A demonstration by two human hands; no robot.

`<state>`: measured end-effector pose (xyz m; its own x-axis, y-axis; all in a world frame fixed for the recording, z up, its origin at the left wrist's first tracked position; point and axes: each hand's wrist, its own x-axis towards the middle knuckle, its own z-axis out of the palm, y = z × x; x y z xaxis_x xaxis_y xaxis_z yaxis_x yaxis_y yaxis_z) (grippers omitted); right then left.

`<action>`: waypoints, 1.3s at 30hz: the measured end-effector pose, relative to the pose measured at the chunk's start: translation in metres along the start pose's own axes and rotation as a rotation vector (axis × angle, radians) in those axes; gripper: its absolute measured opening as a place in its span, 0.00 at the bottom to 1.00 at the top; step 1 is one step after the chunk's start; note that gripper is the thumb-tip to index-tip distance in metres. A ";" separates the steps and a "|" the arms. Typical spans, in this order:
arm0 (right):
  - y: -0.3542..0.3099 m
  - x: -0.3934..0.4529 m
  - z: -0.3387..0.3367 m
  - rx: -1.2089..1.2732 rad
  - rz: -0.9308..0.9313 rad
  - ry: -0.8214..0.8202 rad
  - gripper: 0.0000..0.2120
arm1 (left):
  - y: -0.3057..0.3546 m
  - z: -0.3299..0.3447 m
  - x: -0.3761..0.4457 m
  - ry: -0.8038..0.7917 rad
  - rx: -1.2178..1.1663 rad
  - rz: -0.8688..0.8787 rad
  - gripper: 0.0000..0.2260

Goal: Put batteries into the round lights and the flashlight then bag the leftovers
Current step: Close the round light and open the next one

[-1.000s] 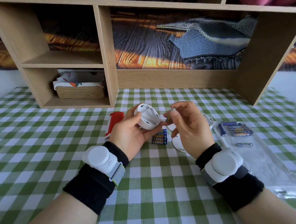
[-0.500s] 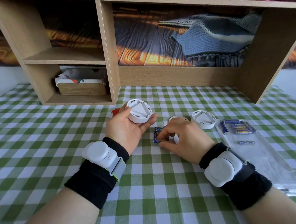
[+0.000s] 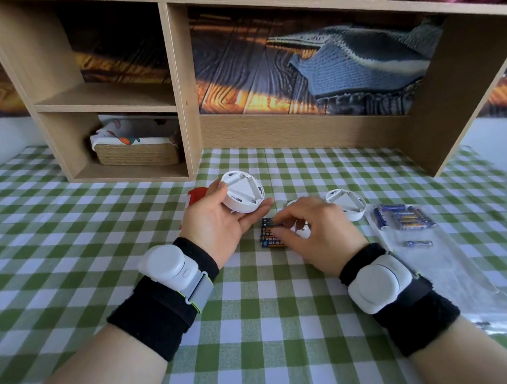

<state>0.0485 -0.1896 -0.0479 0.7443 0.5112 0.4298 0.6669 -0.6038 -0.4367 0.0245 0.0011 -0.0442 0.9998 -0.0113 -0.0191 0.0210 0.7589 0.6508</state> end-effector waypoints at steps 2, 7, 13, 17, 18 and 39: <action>0.001 0.001 -0.006 0.018 0.052 0.113 0.09 | -0.001 0.000 0.000 -0.008 0.056 0.002 0.21; -0.001 0.001 -0.012 0.133 0.080 0.144 0.32 | -0.005 0.003 -0.003 -0.115 0.198 -0.030 0.23; -0.014 0.003 -0.010 0.098 -0.011 0.096 0.35 | -0.008 0.004 -0.005 -0.283 0.249 -0.106 0.24; -0.019 -0.002 -0.016 0.060 0.014 0.100 0.32 | -0.013 0.004 -0.006 -0.248 0.313 -0.063 0.24; -0.018 -0.002 -0.019 0.048 0.046 0.108 0.33 | -0.013 0.005 -0.007 -0.223 0.323 -0.050 0.24; 0.019 -0.062 -0.049 -0.312 0.581 0.035 0.38 | -0.011 -0.004 -0.004 -0.087 0.623 0.154 0.07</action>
<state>0.0133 -0.2628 -0.0440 0.9749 0.0314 0.2206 0.1109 -0.9270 -0.3582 0.0202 -0.0045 -0.0547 0.9880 -0.0049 0.1544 -0.1489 0.2364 0.9602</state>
